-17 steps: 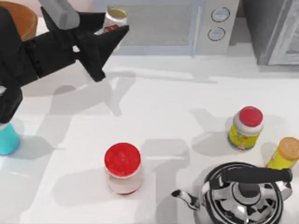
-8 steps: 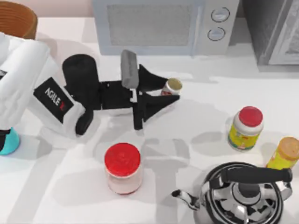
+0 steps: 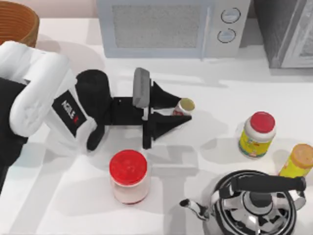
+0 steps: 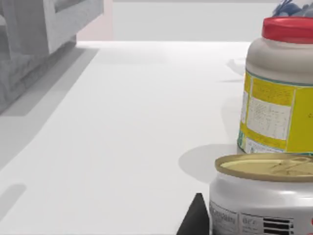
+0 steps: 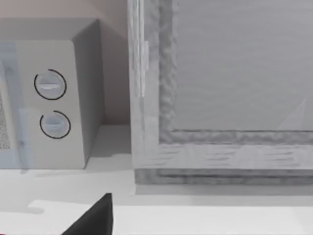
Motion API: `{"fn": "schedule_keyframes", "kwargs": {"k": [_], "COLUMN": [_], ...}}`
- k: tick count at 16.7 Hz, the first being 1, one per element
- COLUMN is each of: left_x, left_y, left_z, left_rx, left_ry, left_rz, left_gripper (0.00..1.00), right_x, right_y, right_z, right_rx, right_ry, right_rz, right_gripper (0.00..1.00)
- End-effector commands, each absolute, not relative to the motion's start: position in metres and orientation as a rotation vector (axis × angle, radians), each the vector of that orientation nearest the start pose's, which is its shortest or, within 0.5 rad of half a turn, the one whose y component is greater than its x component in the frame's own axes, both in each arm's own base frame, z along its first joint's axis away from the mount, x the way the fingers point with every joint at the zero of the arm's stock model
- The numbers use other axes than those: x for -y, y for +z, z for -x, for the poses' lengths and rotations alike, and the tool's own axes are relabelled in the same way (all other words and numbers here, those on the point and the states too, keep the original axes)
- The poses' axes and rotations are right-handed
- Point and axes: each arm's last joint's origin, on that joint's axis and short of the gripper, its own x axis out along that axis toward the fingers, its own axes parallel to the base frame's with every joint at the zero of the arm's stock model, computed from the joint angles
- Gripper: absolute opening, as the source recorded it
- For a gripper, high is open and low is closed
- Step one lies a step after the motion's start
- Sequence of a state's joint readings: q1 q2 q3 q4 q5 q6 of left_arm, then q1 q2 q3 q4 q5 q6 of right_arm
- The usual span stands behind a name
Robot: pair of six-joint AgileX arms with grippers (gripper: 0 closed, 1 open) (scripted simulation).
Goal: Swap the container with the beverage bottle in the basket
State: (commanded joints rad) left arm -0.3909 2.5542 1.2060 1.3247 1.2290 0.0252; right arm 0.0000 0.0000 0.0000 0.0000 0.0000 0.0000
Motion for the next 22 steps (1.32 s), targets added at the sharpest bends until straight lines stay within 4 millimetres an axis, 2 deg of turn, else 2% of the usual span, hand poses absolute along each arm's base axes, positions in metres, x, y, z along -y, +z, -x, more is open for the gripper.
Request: {"fn": "schedule_keyframes", "kwargs": {"k": [1,14,22], "left_x": [0.1891,0.1891,0.1891], "left_y": [0.018,0.018,0.018], "left_z": [-0.3942,-0.3942,-0.3942], "left_rx": [0.0,0.0,0.0], "left_ry": [-1.591,-1.591,-1.591], "left_rz": [0.0,0.0,0.0], "left_gripper": [0.0,0.98,1.0], "right_x": [0.0012,0.0012,0.0012], "right_y": [0.16,0.16,0.16], "right_z": [-0.1057,-0.1057,-0.1057], "right_rx": [0.0,0.0,0.0], "right_ry": [0.0,0.0,0.0], "right_rz": [0.0,0.0,0.0], "right_gripper": [1.0,1.0,1.0]}}
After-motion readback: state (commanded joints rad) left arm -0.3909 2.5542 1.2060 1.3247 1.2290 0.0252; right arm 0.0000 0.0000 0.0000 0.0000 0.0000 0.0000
